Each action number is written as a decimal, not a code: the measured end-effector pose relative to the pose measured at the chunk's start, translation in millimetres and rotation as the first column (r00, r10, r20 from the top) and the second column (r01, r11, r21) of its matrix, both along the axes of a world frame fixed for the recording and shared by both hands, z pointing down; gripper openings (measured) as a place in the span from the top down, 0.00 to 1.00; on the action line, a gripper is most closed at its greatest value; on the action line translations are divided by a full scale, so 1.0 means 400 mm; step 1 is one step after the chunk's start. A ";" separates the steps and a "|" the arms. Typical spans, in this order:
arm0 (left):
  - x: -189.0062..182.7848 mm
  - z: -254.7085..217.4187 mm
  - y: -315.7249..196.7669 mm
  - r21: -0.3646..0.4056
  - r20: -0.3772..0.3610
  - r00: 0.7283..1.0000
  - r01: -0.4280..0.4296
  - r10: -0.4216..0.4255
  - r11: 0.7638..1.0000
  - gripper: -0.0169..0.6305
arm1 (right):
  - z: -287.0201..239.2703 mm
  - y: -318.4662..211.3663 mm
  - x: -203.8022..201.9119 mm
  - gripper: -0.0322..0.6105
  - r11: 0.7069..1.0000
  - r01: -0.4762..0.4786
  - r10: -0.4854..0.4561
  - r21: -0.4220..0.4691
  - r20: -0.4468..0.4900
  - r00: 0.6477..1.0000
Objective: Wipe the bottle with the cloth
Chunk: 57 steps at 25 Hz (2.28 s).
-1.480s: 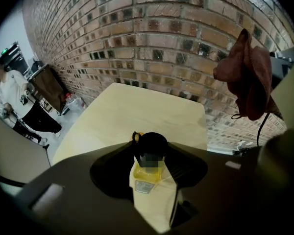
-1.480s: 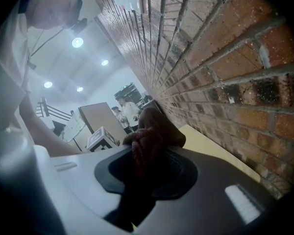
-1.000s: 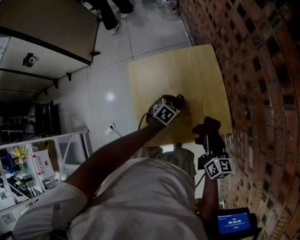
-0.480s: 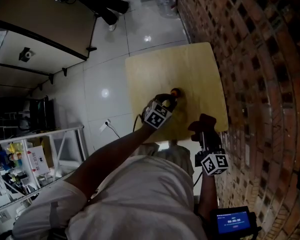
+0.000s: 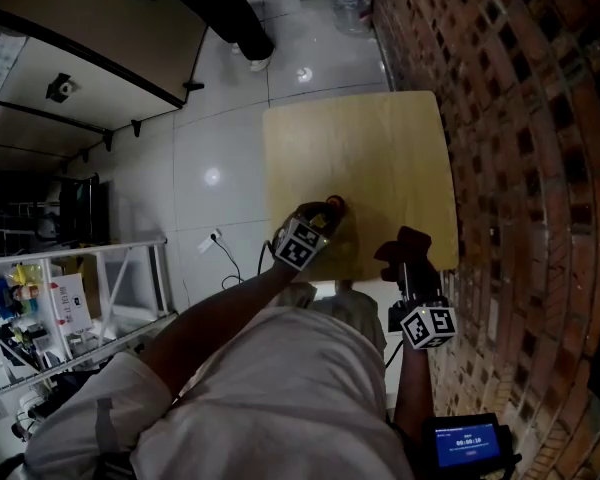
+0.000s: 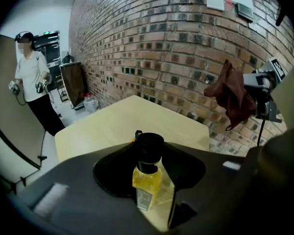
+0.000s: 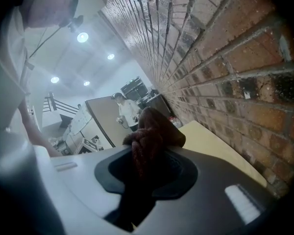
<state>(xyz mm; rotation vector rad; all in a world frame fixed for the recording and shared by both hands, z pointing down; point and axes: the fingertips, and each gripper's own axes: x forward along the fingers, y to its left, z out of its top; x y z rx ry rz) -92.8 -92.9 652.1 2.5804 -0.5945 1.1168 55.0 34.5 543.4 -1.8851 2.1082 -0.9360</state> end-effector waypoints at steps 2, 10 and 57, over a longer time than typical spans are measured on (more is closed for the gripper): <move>-0.004 -0.005 -0.012 -0.016 -0.012 1.000 0.024 -0.024 1.000 0.70 | 0.002 -0.003 0.000 0.83 1.000 0.007 -0.007 -0.005 -0.003 1.000; 0.075 -0.024 -0.075 -0.037 -0.061 0.997 0.054 -0.056 0.998 0.70 | 0.004 -0.009 -0.013 0.83 1.000 0.023 -0.023 -0.021 -0.005 1.000; 0.075 -0.020 0.036 0.043 0.098 0.960 -0.267 0.262 0.963 0.60 | 0.086 -0.005 -0.023 0.83 0.999 0.007 -0.003 -0.049 0.072 0.997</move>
